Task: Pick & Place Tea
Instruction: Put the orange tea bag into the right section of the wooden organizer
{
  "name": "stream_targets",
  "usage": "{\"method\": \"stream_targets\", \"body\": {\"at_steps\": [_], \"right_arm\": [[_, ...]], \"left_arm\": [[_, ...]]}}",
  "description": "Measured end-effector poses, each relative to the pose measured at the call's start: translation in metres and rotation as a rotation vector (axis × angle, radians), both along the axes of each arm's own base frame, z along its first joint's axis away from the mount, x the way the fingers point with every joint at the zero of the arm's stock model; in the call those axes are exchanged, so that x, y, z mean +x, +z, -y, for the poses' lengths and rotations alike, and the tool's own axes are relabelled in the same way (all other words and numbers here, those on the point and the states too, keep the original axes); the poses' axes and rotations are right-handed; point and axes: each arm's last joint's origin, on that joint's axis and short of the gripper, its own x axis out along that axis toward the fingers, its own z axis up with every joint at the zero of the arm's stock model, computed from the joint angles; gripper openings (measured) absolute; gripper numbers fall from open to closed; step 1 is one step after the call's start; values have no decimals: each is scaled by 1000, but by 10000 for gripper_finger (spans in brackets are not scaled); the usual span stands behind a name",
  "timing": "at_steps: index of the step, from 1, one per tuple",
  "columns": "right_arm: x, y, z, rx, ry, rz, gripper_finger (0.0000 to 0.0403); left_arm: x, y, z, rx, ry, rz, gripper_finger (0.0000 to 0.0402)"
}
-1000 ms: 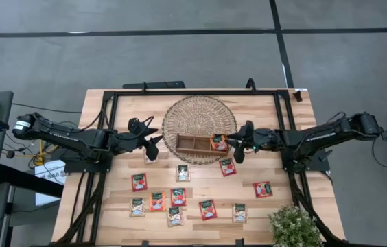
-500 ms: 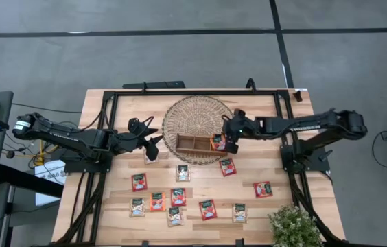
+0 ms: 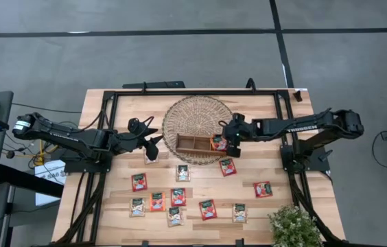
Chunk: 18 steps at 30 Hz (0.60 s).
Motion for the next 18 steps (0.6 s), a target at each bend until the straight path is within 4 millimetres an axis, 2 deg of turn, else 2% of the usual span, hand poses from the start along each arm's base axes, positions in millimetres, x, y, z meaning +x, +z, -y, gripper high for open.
{"method": "stream_targets", "body": {"at_steps": [8,15,18], "right_arm": [[4,3,2,-17,2,47,92],[13,-12,7,-37,-27,-11,92],[19,-9,8,-38,-26,-11,92]], "left_arm": [[0,0,0,0,0,0,177],[0,0,0,0,0,1,177],[0,0,0,0,0,1,177]]}}
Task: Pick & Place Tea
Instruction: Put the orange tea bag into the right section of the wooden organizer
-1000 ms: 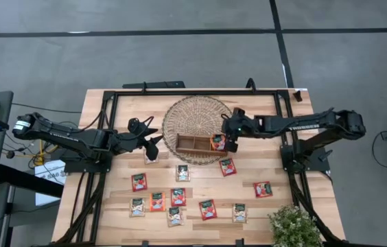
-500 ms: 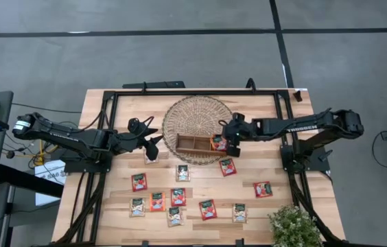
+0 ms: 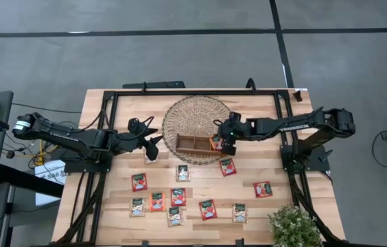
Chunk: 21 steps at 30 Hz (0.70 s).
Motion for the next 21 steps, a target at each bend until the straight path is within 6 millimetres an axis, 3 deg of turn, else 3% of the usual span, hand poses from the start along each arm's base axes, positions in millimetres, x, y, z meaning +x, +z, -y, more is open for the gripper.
{"method": "stream_targets", "body": {"at_steps": [9,21], "right_arm": [[2,18,4,-13,9,18,92],[8,-2,9,-3,-6,-65,92]], "left_arm": [[0,0,0,0,0,0,177],[0,0,0,-6,-9,-1,177]]}}
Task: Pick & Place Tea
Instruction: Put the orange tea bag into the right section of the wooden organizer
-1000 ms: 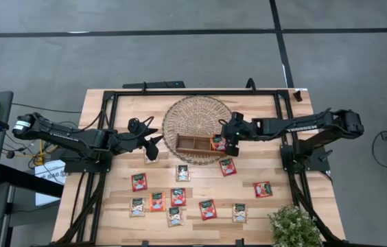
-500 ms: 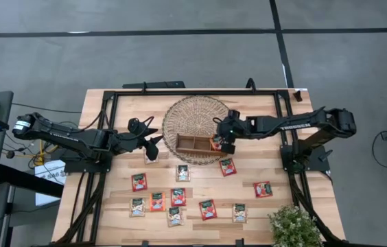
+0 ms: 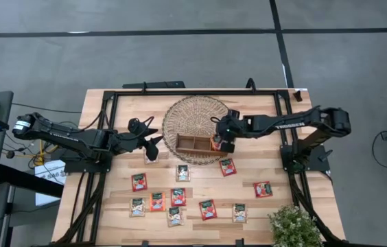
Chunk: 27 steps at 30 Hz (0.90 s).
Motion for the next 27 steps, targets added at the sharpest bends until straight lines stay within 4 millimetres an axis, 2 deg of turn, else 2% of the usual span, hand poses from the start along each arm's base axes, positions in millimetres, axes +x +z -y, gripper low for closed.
{"method": "stream_targets", "body": {"at_steps": [4,13,22,27], "right_arm": [[-2,-1,-1,9,-7,-20,92],[-11,13,-4,11,-16,4,92],[-11,13,-4,22,-11,5,92],[-15,24,-6,74,27,55,92]], "left_arm": [[0,0,0,-6,-10,-1,177],[0,0,0,-6,-10,-1,177],[0,0,0,-6,-10,-1,177],[0,0,0,-6,-10,-1,177]]}}
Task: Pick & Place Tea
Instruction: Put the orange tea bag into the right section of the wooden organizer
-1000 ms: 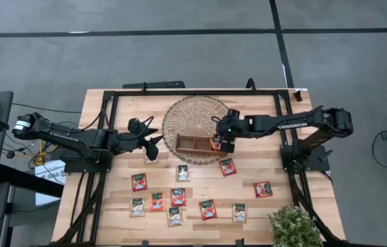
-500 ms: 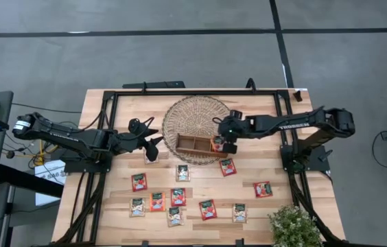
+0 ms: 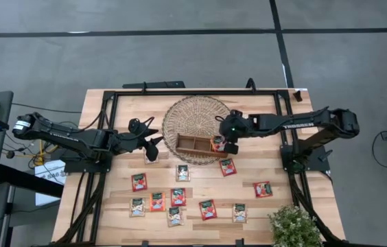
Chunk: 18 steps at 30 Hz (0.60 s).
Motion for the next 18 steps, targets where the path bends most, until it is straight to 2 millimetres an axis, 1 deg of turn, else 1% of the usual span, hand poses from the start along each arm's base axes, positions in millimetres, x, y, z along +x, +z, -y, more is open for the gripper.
{"method": "stream_targets", "body": {"at_steps": [4,6,8,13,18], "right_arm": [[-7,10,0,67,28,39,92],[-9,11,1,127,57,40,92],[-8,6,3,160,64,23,92],[0,-12,9,197,56,-39,92],[0,-13,12,199,46,-34,92]], "left_arm": [[0,0,0,0,0,0,177],[0,0,0,0,0,0,177],[0,0,0,0,0,0,177],[0,0,0,0,0,0,177],[0,0,0,0,0,0,177]]}}
